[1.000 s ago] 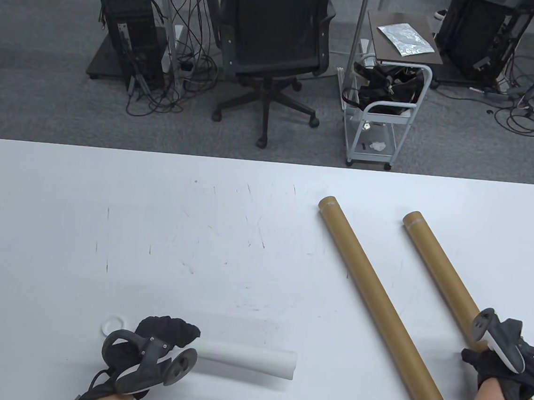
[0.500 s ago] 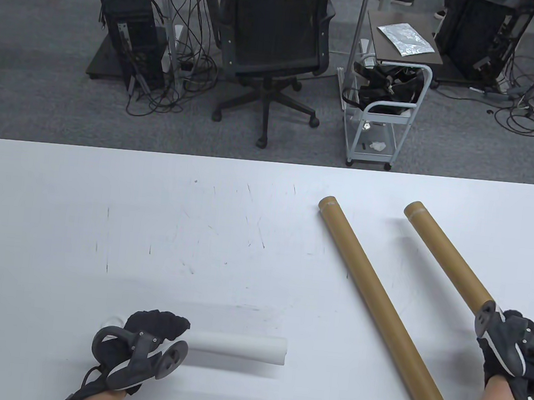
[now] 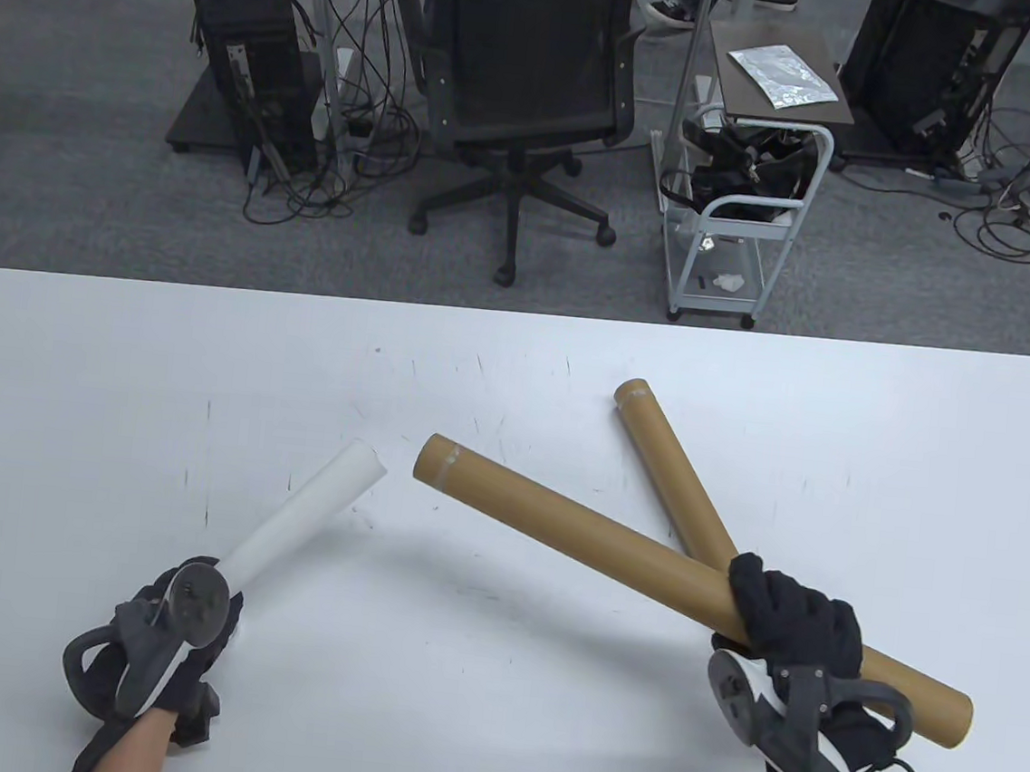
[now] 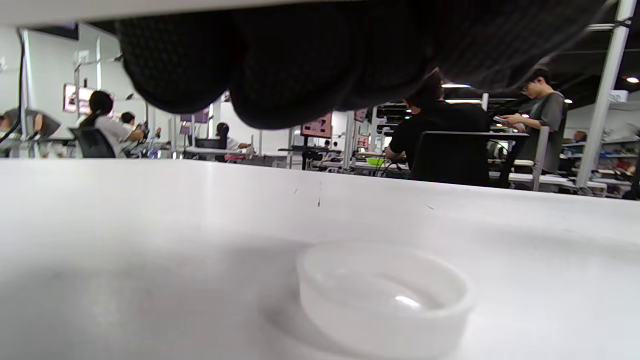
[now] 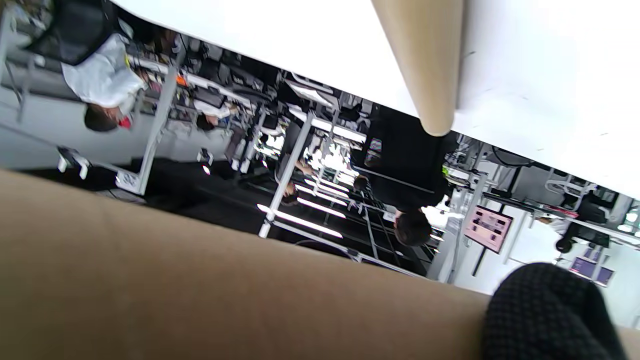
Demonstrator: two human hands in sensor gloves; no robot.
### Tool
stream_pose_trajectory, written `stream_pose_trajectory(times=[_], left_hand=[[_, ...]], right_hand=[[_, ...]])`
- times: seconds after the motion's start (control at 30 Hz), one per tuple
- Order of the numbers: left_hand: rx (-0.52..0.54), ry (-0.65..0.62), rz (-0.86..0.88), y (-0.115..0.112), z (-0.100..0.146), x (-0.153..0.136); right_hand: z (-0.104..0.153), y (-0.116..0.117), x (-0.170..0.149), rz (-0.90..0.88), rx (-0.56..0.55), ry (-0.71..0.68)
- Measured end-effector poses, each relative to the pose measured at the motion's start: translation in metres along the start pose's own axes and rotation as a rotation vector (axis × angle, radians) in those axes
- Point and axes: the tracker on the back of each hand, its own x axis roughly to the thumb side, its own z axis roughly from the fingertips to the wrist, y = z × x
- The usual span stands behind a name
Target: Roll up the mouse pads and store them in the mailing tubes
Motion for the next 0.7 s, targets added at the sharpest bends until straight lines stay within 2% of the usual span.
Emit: stream_pose_trajectory(times=[0.17, 0.2, 0.3, 0.37, 0.5, 0.7], left_hand=[[-0.002, -0.078, -0.011, 0.000, 0.007, 0.007], [0.001, -0.124, -0.025, 0.000, 0.009, 0.013], [0.056, -0.156, -0.109, 0.002, 0.014, 0.024], [0.046, -0.141, -0.098, 0.001, 0.014, 0.025], [0.027, -0.089, -0.066, 0.000, 0.010, 0.016], [0.029, -0.149, -0.073, -0.003, 0.010, 0.012]], right_hand=[[0.017, 0.014, 0.013, -0.036, -0.071, 0.023], [0.014, 0.014, 0.014, -0.026, -0.023, -0.015], [0.015, 0.012, 0.009, 0.042, -0.058, -0.010], [0.016, 0.012, 0.006, 0.004, -0.052, -0.001], [0.017, 0.011, 0.010, 0.038, -0.063, -0.023], [0.019, 0.011, 0.016, 0.077, -0.054, -0.040]])
